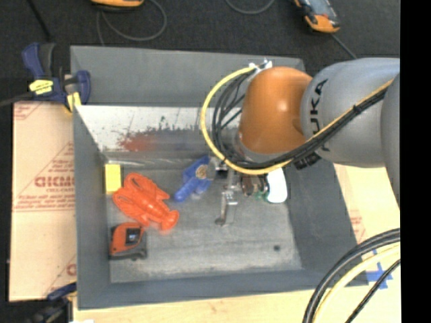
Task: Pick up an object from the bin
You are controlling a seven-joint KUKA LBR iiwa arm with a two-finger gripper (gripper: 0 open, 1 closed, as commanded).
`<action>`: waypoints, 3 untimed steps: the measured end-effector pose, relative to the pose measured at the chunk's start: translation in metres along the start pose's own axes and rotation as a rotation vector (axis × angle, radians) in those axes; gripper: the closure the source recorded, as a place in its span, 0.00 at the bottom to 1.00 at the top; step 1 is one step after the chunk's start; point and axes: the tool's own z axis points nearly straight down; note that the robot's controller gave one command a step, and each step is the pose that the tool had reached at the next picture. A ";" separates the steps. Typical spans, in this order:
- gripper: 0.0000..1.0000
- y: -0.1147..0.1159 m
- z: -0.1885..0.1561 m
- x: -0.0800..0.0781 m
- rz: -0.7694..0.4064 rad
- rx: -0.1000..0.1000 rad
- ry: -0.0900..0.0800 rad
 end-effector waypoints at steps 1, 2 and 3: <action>0.00 0.000 -0.004 -0.002 0.000 -0.001 -0.008; 0.00 0.007 0.026 -0.009 0.087 -0.001 -0.013; 0.00 0.021 0.062 -0.020 0.060 0.002 -0.008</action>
Offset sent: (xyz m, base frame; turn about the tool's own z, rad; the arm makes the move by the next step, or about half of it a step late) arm 0.0155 0.0239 -0.0922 0.2384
